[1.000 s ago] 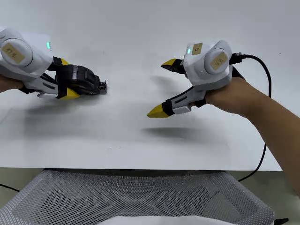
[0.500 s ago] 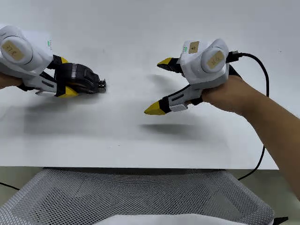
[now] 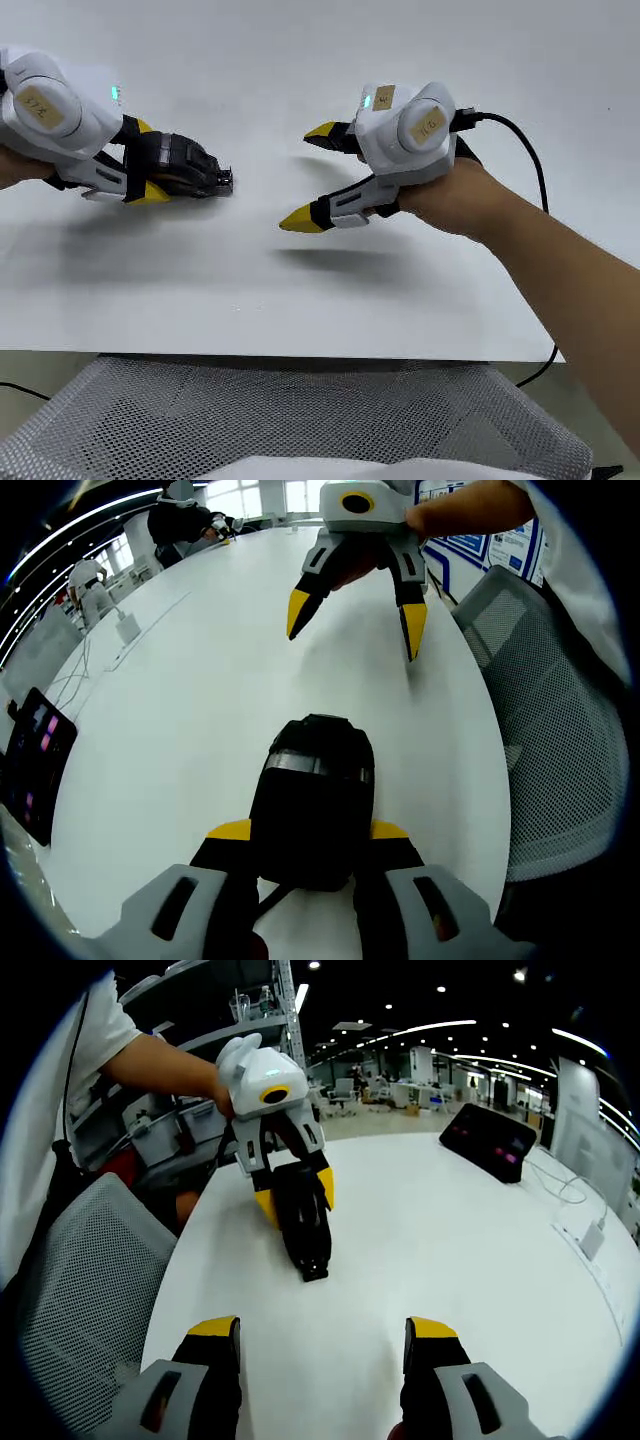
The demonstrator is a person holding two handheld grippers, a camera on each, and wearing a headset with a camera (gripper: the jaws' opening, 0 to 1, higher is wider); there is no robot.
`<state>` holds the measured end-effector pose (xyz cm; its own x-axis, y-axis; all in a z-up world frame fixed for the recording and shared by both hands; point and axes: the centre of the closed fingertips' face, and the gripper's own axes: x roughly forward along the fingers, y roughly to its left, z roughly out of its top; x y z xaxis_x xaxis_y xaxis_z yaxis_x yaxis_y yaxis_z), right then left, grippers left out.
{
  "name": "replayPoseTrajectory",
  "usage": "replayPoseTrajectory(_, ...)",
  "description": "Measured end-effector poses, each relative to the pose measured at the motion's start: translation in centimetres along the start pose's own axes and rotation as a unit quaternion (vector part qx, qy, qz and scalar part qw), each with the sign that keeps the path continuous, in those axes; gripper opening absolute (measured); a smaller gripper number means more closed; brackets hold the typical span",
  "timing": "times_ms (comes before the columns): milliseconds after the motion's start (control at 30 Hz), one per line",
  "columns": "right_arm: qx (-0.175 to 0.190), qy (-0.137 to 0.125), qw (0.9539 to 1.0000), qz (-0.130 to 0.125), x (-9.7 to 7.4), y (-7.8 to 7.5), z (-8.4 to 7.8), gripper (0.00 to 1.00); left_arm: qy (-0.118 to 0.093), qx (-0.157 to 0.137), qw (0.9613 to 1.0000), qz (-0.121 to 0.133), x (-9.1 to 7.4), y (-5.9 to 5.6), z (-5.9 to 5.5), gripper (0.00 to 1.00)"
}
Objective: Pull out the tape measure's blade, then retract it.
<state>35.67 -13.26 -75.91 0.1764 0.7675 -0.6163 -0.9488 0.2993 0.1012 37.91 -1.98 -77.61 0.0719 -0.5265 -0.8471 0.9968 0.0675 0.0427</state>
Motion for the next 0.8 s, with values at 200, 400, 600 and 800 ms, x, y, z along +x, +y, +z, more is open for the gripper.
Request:
replayPoseTrajectory(200,-0.010,-0.016,0.9998,0.000,1.2,-0.3,0.9,0.56,0.003,0.000,1.0000,-0.001,0.0,0.0,-0.1,0.31)
replayPoseTrajectory(400,-0.024,-0.013,0.9996,0.007,2.5,0.2,1.0,0.51,0.005,0.000,1.0000,-0.002,0.1,0.0,-0.1,0.31)
replayPoseTrajectory(600,-0.033,-0.015,0.9992,0.017,3.6,0.6,1.3,0.46,0.005,0.000,1.0000,-0.002,0.1,0.0,0.0,0.31)
replayPoseTrajectory(800,-0.050,-0.012,0.9984,0.022,4.6,0.7,1.5,0.42,0.005,-0.002,1.0000,-0.002,0.1,0.0,0.0,0.31)
